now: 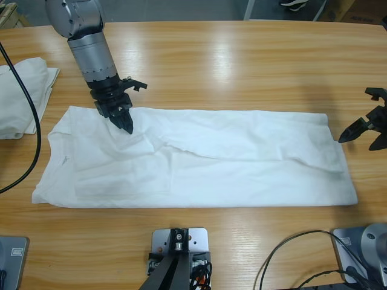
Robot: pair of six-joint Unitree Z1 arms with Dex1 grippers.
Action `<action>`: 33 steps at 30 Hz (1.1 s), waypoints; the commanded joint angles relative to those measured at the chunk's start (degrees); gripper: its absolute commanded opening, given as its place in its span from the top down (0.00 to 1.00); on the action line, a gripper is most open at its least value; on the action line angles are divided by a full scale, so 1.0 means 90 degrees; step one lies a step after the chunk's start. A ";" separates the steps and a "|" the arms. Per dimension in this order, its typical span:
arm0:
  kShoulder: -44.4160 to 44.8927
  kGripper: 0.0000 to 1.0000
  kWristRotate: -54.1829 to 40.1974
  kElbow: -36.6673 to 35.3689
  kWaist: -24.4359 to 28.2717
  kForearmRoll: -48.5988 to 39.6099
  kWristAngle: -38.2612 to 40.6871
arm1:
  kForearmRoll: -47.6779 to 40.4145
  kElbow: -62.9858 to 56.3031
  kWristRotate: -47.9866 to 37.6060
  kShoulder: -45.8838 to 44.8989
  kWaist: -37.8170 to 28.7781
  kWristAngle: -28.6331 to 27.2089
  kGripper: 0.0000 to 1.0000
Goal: Fold clothes
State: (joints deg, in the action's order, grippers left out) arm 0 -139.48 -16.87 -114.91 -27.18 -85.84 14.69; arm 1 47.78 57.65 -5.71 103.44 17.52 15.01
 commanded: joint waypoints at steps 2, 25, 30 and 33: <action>-0.0243 0.26 -0.0020 0.0200 0.0018 -0.0023 0.0215 | -0.0049 -0.0185 -0.0020 -0.0068 0.0046 0.0139 0.00; 0.0093 1.00 0.0179 0.0356 -0.0339 0.0251 0.0042 | -0.0307 -0.0409 -0.0087 -0.0007 0.0046 0.0246 0.00; 0.0296 1.00 0.0256 0.0258 -0.0263 0.0270 0.0145 | -0.0406 -0.0491 -0.0137 0.0002 0.0046 0.0295 0.00; 0.0449 1.00 0.0318 0.0119 -0.0185 0.0270 0.0385 | -0.0397 -0.0488 -0.0137 -0.0035 0.0046 0.0295 0.00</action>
State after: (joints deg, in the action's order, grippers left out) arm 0 -137.91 -15.55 -112.57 -29.96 -84.19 15.64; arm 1 44.77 54.89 -6.16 103.44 17.52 16.75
